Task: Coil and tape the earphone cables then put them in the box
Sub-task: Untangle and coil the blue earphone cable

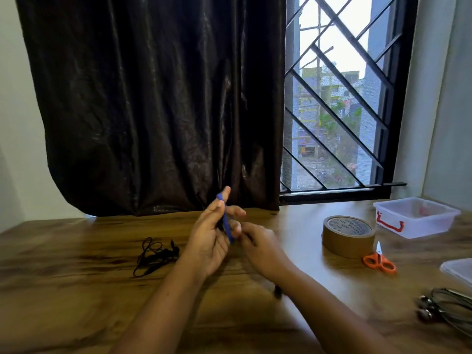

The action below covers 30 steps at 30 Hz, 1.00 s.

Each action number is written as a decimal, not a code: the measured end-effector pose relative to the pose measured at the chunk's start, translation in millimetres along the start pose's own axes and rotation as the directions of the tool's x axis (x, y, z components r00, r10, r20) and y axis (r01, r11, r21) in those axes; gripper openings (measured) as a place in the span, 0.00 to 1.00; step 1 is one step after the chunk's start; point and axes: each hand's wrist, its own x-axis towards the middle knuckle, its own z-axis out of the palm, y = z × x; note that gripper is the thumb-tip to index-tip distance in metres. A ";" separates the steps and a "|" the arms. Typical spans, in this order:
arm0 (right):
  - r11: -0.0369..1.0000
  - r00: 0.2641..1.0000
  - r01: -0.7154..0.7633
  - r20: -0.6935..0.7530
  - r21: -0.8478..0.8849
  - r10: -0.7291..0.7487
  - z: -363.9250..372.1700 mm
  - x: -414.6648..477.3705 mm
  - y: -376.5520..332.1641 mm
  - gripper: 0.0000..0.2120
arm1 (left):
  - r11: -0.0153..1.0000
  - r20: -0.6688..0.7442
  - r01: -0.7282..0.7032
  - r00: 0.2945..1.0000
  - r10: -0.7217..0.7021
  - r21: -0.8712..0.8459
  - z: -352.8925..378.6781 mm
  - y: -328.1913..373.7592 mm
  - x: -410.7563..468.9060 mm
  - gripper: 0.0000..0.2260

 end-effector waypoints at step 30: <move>0.784 0.899 0.317 -0.094 -0.534 -0.427 -32.5 1.6 0.0 0.13 | 0.820 0.171 0.474 0.822 -0.543 0.321 -25.4 4.9 -2.5 0.13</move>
